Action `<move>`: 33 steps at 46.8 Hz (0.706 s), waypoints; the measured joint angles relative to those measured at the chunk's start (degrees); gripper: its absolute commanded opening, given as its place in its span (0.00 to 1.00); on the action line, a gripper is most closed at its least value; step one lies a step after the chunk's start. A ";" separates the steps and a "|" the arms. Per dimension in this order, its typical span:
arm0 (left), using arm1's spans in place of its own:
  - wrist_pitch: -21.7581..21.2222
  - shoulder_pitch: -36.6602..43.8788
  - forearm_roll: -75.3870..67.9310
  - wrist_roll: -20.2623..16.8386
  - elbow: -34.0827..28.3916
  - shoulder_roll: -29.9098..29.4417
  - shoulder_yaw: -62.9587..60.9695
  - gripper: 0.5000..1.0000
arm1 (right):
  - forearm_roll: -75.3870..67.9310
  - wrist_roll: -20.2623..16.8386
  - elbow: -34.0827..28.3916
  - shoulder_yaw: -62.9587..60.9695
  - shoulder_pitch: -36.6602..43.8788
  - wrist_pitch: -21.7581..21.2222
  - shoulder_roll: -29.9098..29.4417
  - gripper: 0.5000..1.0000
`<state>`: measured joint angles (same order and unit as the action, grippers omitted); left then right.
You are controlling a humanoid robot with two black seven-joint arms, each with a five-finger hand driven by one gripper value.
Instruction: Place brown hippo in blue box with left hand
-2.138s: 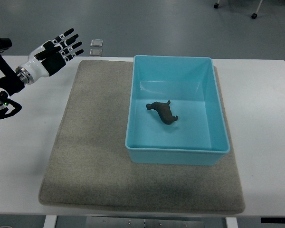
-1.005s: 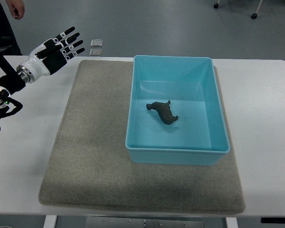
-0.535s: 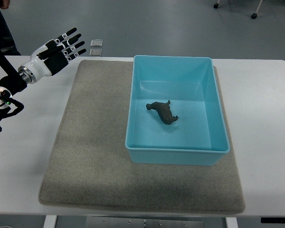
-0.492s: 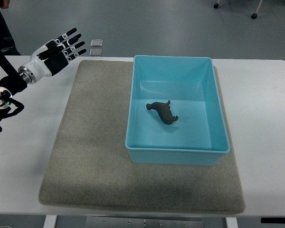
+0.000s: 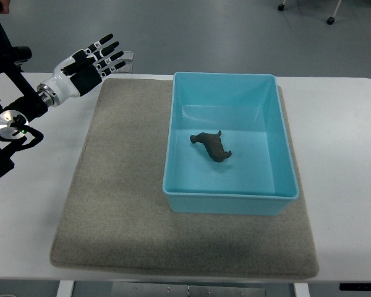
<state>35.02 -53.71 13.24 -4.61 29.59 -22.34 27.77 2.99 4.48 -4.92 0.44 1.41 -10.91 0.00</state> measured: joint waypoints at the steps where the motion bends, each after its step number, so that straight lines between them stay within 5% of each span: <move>1: 0.00 -0.24 -0.01 0.04 0.02 0.03 -0.01 1.00 | 0.00 0.00 0.00 0.00 0.00 0.00 0.00 0.87; 33: -0.02 -0.24 -0.31 0.31 -0.34 0.37 -0.27 1.00 | 0.00 0.00 -0.02 0.00 0.00 0.02 0.00 0.87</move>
<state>35.00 -53.95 12.93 -4.30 29.25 -21.97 27.50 2.99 4.48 -4.94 0.44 1.41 -10.89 0.00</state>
